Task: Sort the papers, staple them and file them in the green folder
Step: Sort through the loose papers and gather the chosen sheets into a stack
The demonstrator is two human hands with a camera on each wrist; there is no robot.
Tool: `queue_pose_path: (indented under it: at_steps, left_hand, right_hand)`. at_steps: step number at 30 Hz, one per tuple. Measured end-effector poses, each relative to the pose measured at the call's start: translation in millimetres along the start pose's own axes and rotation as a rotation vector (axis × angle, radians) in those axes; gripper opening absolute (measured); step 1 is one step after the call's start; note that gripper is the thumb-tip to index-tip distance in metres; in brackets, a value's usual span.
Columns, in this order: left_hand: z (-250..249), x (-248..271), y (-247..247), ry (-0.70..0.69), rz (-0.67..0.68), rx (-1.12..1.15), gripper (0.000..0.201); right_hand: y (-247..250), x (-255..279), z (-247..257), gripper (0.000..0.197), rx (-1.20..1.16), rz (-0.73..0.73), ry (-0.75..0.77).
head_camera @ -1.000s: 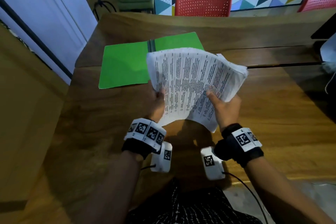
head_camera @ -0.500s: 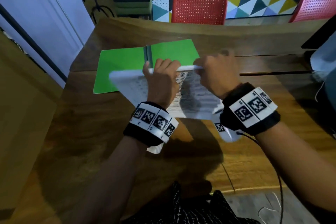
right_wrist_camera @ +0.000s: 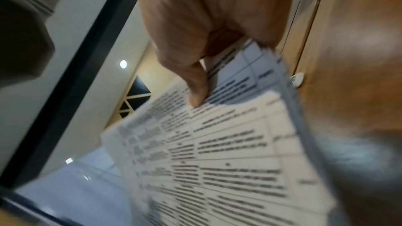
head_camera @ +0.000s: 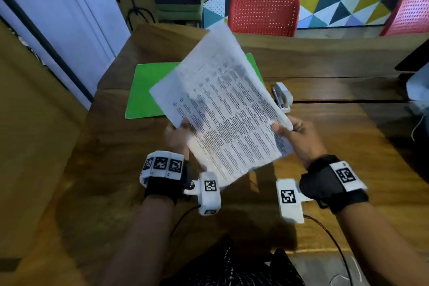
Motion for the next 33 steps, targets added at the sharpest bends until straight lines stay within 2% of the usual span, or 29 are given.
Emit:
queue_pose_path:
  at_steps: [1, 4, 6, 8, 10, 12, 15, 16, 18, 22, 24, 27, 30, 33]
  left_hand:
    - [-8, 0, 0, -0.049, -0.024, 0.037, 0.038]
    - [-39, 13, -9, -0.242, 0.025, 0.095, 0.037]
    - [-56, 23, -15, -0.350, 0.091, 0.080, 0.037]
    - [-62, 29, -19, -0.386, 0.186, 0.090, 0.035]
    - [-61, 36, -22, -0.369, 0.287, 0.051, 0.031]
    - [-52, 44, -23, -0.326, 0.332, -0.054, 0.027]
    - [-39, 51, -26, -0.271, 0.353, -0.118, 0.016]
    - [-38, 51, -26, -0.258, 0.357, -0.117, 0.020]
    - [-40, 49, -24, -0.263, 0.341, -0.097, 0.027]
    - [-40, 42, -21, -0.262, 0.352, -0.001, 0.021]
    - [-32, 42, -21, -0.250, 0.366, -0.027, 0.025]
    - [-21, 42, -26, -0.231, 0.422, -0.069, 0.022]
    - [-24, 33, -27, -0.202, 0.291, -0.128, 0.005]
    - [-14, 17, -25, -0.193, 0.147, -0.208, 0.010]
  right_hand:
    - [-1, 1, -2, 0.027, 0.018, 0.012, 0.009]
    - [-5, 0, -7, 0.031, 0.032, 0.004, 0.035]
    - [-6, -2, 0, 0.028, -0.062, -0.053, 0.076]
    - [-6, -4, 9, 0.027, -0.174, -0.118, 0.135]
    - [-5, -4, 13, 0.025, -0.240, -0.156, 0.159]
    - [-7, -1, 6, 0.027, -0.280, -0.173, 0.150]
    - [-13, 5, -11, 0.028, -0.307, -0.176, 0.096]
    - [-15, 6, -13, 0.028, -0.319, -0.181, 0.093]
    - [-14, 6, -6, 0.025, -0.326, -0.203, 0.125]
    - [-11, 6, 8, 0.023, -0.317, -0.210, 0.205]
    - [-15, 7, -2, 0.025, -0.319, -0.199, 0.170]
    - [-21, 8, -19, 0.017, -0.272, -0.193, 0.098]
    - [-17, -3, -17, 0.013, -0.141, -0.211, 0.104]
    - [-12, -21, -18, 0.033, -0.047, -0.233, 0.084]
Point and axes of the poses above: each hand's wrist, its own x-axis away from the middle knuckle, its own y-axis out of the back of the hand, z = x × y, the point moved 5 cm from there along -x, towards the middle knuckle, and after that the axes turned 3 degrees about z, right-handed, at the moved point
